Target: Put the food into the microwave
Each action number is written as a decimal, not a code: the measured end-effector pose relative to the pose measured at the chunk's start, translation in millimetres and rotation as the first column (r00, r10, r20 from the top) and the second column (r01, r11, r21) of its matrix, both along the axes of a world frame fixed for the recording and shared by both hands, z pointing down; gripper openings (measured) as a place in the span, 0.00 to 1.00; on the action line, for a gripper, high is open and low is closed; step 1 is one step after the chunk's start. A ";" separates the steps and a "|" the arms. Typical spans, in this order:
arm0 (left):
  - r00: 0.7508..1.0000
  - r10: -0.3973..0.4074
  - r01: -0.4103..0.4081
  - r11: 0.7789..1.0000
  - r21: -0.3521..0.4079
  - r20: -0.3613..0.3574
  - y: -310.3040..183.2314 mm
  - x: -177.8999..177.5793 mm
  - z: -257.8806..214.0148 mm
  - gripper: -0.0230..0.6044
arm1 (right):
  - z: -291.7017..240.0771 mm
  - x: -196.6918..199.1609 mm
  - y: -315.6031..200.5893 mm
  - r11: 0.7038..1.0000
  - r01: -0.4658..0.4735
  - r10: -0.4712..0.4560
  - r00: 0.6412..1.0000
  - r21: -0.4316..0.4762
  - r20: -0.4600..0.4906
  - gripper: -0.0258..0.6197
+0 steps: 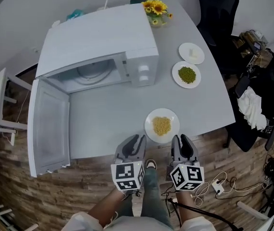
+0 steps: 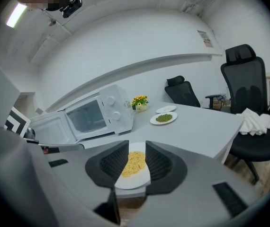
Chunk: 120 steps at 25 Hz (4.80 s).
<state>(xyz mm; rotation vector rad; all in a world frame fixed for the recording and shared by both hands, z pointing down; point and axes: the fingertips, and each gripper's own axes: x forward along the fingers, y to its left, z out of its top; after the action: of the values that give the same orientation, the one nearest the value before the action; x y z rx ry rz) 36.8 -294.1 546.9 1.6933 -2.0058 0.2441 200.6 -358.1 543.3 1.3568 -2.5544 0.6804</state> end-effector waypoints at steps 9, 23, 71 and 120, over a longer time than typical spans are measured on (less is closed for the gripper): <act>0.993 -0.011 0.005 0.999 -0.049 -0.116 -22.0 8.8 52.9 0.53 | 52.7 6.2 -22.6 0.997 -0.001 0.004 1.000 -0.077 0.031 0.28; 0.979 -0.074 0.026 0.970 -0.242 -0.191 -38.8 12.9 86.8 0.53 | 89.0 -2.4 -36.4 0.980 0.018 -0.010 0.999 -0.200 0.040 0.30; 0.881 -0.457 0.451 0.889 -0.075 -0.122 48.1 -218.9 -12.8 0.53 | -18.5 -247.8 -2.7 0.950 0.304 -0.295 0.948 -0.068 0.116 0.13; 0.852 -0.516 0.508 0.855 -0.102 -0.089 -74.8 -374.3 23.7 0.53 | 23.7 -395.3 -116.4 0.961 0.223 -0.208 0.972 -0.161 0.106 0.14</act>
<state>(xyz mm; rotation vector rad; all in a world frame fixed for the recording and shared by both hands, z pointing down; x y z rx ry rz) -337.5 -368.9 570.6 1.0402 -2.2409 0.0305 -194.7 -474.5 567.0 0.9969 -2.5884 0.9116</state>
